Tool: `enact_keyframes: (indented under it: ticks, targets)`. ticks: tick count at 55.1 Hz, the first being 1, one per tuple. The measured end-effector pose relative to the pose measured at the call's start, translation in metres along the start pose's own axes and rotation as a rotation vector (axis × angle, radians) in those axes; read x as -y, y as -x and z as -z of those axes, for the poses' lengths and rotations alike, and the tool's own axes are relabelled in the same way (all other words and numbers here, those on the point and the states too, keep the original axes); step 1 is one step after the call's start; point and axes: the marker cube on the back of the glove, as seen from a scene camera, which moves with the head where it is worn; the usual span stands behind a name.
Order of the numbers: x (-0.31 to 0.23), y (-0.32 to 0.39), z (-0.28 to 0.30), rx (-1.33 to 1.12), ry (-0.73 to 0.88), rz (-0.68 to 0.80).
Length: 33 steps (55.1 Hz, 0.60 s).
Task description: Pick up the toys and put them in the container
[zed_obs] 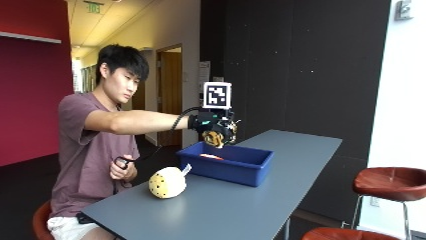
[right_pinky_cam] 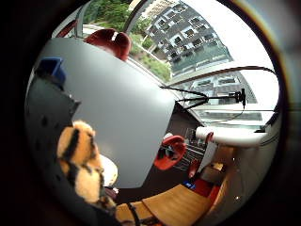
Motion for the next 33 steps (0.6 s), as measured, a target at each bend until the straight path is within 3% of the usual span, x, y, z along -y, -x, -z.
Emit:
enact_keyframes:
  ticks: [9, 21, 27, 33]
  targets:
    - [0.021, 0.021, 0.020, -0.016, -0.059, 0.058]
    - [0.052, 0.144, 0.035, -0.002, -0.076, 0.105]
    - [0.055, 0.188, 0.034, -0.069, -0.072, 0.346]
    - [0.072, 0.224, 0.038, -0.048, -0.112, 0.248]
